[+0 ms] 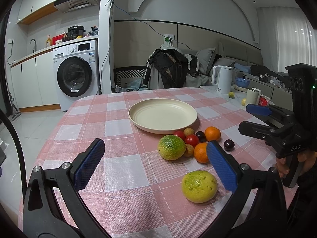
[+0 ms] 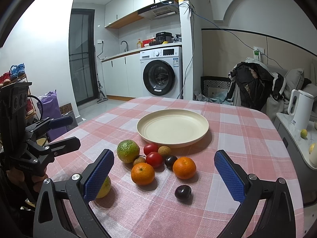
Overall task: Organize fruits
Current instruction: 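Reach both tools toward the fruit pile in front of the plate, then grasp the yellow-green citrus with the left tool while the right tool grasps the dark plum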
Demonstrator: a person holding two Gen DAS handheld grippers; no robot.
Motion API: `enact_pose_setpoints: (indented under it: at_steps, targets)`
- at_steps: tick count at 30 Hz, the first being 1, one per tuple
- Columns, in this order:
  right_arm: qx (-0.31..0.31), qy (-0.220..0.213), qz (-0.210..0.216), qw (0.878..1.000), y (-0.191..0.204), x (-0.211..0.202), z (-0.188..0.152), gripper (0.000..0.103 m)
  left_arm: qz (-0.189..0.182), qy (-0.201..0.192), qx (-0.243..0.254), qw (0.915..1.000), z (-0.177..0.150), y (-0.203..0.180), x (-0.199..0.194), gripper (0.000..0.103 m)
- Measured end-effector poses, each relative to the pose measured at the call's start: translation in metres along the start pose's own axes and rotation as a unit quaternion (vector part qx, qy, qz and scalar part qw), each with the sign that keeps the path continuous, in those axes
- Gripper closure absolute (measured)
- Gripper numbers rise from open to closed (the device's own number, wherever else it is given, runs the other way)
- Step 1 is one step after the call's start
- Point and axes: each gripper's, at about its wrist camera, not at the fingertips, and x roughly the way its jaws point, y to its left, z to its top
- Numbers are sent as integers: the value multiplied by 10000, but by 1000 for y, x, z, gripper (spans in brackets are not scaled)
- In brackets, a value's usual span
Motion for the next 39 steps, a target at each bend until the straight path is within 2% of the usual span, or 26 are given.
enact_pose_setpoints:
  at_steps: [11,16,18,22,26,30,32,34,36,38,39]
  targets:
    - [248,365,-145,9989,-12,13,0,0,9,223,-77,9997,0,4,8,1]
    - [369,921,-160,9949,-18,24,-2,0,-248,486,-201,9983,0,2,13,1]
    - [452,1091,-40,9930,-22,27,-3,0,-260,581,-136,9979,-1,-2,15,1]
    - [342,1394,-85,9896,-24,31,-8,0,-353,809,60,9961,-4,-13,20,1]
    - [160,1755,-278,9840,-23,40,-15,0,-583,1061,231,9924,-8,-22,25,1]
    - [203,2044,-182,9785,-28,46,-24,1,-674,1362,462,9873,-17,-32,35,1]
    - [179,2119,-202,9769,-27,48,-26,6,-765,1481,476,9849,-19,-34,39,1]
    - [217,2179,-153,9756,-28,50,-27,16,-879,1596,506,9820,-22,-37,41,2]
    - [253,2248,-118,9740,-28,53,-28,22,-949,1708,552,9792,-25,-41,45,9]
    - [256,2294,-107,9729,-27,56,-29,27,-991,1815,570,9767,-29,-44,48,20]
    - [263,2320,-106,9723,-28,57,-30,32,-1018,1877,566,9753,-31,-45,51,23]
